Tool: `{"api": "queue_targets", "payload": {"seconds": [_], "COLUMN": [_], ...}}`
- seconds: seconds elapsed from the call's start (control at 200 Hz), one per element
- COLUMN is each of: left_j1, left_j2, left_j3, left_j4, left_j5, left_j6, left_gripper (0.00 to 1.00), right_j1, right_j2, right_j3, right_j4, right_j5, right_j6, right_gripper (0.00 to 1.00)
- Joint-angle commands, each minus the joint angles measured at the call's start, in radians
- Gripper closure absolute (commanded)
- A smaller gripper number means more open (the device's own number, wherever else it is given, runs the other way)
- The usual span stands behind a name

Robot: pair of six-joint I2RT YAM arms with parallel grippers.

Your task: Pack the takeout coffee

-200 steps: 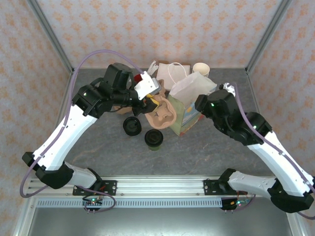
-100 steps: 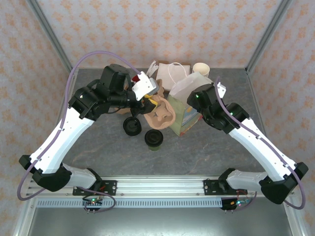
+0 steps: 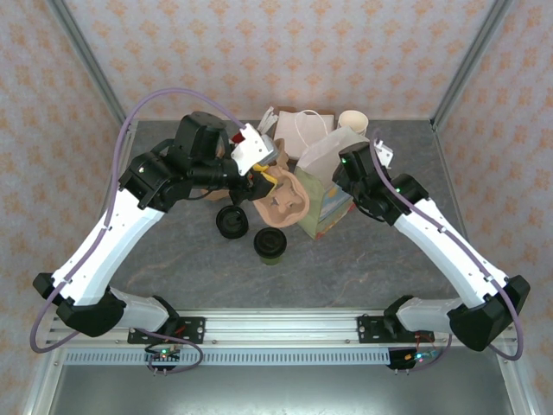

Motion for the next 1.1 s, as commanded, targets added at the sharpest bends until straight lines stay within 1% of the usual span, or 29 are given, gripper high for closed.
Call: {"api": "queue_targets", "payload": {"seconds": [0.0,0.06,0.11,0.125,0.23,0.315,0.335,0.435,0.525,0.571,0.716,0.891,1.096], "left_j1": [0.000,-0.004,-0.007,-0.008,-0.016,-0.025,-0.028,-0.040,-0.058,-0.064,-0.070,-0.073,-0.084], "left_j2": [0.002,0.007,0.015,0.019,0.028,0.024,0.023,0.025,0.035,0.041,0.068,0.116,0.190], "left_j3": [0.059,0.075,0.097,0.105,0.141,0.151,0.152,0.161,0.184,0.189,0.180,0.156,0.150], "left_j4": [0.041,0.038,0.027,0.020,0.000,0.015,0.022,0.034,0.025,0.027,0.047,0.032,0.022], "left_j5": [0.062,0.080,0.098,0.101,0.128,0.162,0.172,0.205,0.206,0.213,0.246,0.265,0.327], "left_j6": [-0.044,-0.062,-0.071,-0.073,-0.105,-0.138,-0.147,-0.185,-0.204,-0.218,-0.278,-0.281,-0.291], "left_gripper": [0.68,0.66,0.66,0.66,0.66,0.64,0.64,0.63,0.63,0.63,0.62,0.62,0.62], "right_j1": [-0.006,-0.006,-0.006,-0.005,-0.006,-0.006,-0.006,-0.005,-0.006,-0.006,-0.006,-0.005,-0.005], "right_j2": [-0.001,-0.004,-0.011,-0.014,-0.047,-0.052,-0.080,-0.096,-0.118,-0.135,-0.187,-0.233,-0.271], "right_j3": [0.007,0.021,0.029,0.032,0.050,0.070,0.074,0.105,0.113,0.106,0.065,0.017,-0.027], "right_j4": [-0.013,-0.031,-0.036,-0.039,-0.082,-0.122,-0.131,-0.183,-0.214,-0.213,-0.210,-0.193,-0.163], "right_j5": [-0.009,-0.021,-0.055,-0.061,-0.069,-0.070,-0.074,-0.107,-0.149,-0.198,-0.265,-0.327,-0.393], "right_j6": [-0.049,-0.086,-0.142,-0.152,-0.213,-0.262,-0.277,-0.346,-0.400,-0.438,-0.500,-0.555,-0.596], "right_gripper": [0.61,0.70,0.85,0.88,0.96,0.97,0.97,0.97,0.98,0.98,0.99,0.99,1.00]}}
